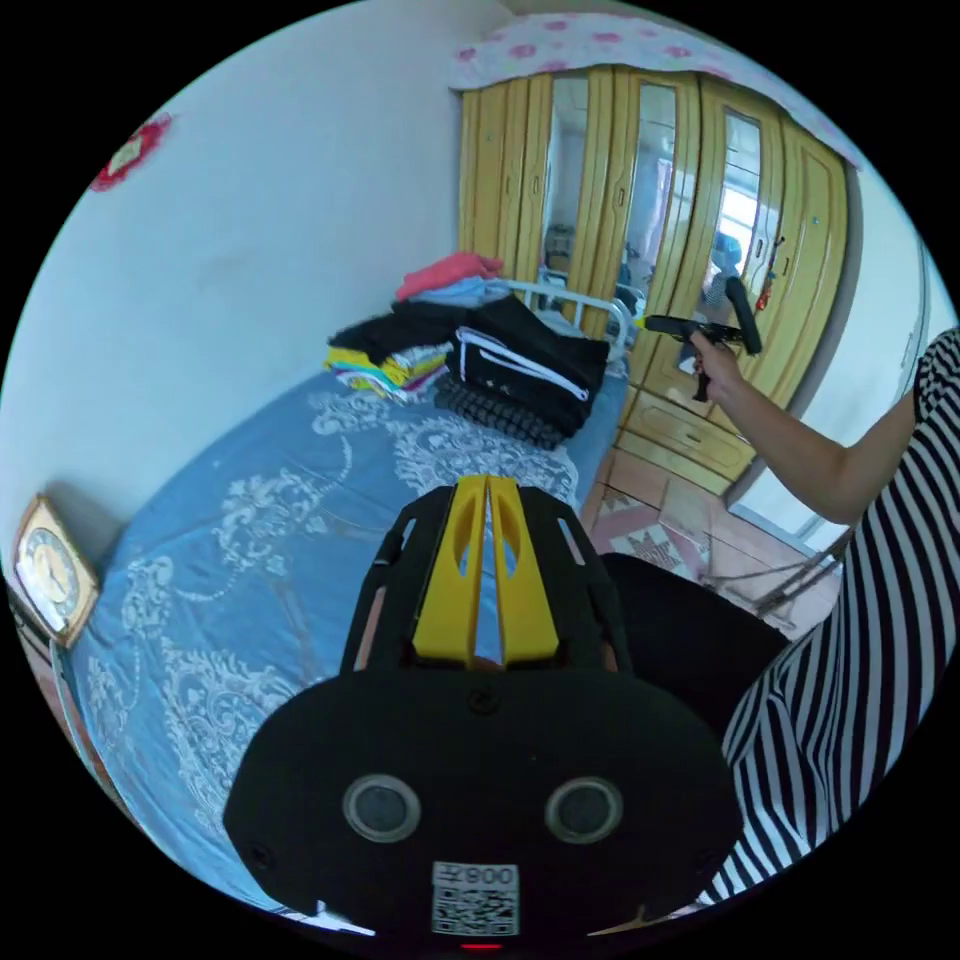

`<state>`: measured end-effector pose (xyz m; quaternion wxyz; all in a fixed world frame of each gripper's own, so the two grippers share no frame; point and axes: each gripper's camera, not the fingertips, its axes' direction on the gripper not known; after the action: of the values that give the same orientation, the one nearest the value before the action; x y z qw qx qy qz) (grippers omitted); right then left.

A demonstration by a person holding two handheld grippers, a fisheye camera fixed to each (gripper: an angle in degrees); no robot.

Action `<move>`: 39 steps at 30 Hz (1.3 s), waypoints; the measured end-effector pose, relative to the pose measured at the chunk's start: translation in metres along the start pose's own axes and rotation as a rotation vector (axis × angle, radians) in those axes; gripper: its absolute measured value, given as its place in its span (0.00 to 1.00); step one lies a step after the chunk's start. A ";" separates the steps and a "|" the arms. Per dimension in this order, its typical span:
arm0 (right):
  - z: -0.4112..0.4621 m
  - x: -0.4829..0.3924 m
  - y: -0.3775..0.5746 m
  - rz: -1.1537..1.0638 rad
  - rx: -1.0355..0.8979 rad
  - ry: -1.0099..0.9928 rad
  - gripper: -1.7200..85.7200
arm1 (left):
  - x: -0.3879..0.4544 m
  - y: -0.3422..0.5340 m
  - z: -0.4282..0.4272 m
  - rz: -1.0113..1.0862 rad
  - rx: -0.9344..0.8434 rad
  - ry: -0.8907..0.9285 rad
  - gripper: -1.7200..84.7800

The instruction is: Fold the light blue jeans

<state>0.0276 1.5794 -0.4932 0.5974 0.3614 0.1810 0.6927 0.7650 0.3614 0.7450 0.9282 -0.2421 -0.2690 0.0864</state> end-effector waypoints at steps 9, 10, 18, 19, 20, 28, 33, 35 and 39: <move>0.009 -0.049 -0.057 -0.137 0.106 0.008 0.06 | -0.019 0.015 0.006 0.004 0.073 0.200 0.03; 0.024 -0.051 -0.070 -0.161 0.069 0.031 0.07 | -0.024 0.015 0.014 0.012 0.063 0.225 0.03; 0.169 -0.026 -0.152 -0.185 -0.204 0.232 0.11 | -0.098 -0.018 0.094 0.153 0.029 0.245 0.03; 0.191 -0.021 -0.158 -0.185 -0.271 0.267 0.11 | -0.115 -0.028 0.110 0.150 0.028 0.272 0.03; 0.200 -0.019 -0.161 -0.179 -0.301 0.280 0.11 | -0.129 -0.038 0.125 0.142 0.031 0.308 0.03; 0.251 -0.013 -0.153 -0.242 -0.521 0.504 0.15 | -0.163 -0.046 0.173 0.021 0.007 0.457 0.03; 0.217 0.006 -0.144 -0.107 -0.495 0.424 0.10 | -0.162 -0.032 0.182 -0.004 -0.112 0.540 0.03; 0.191 0.018 -0.143 -0.017 -0.449 0.366 0.08 | -0.160 -0.029 0.176 0.003 -0.120 0.548 0.02; 0.107 0.057 -0.140 0.269 -0.303 0.211 0.07 | -0.160 -0.026 0.164 -0.013 -0.109 0.588 0.02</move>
<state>0.2003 1.6455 -0.4999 0.5250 0.2138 0.0866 0.8192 0.5421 0.3588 0.8056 0.9524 -0.3047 0.0057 -0.0078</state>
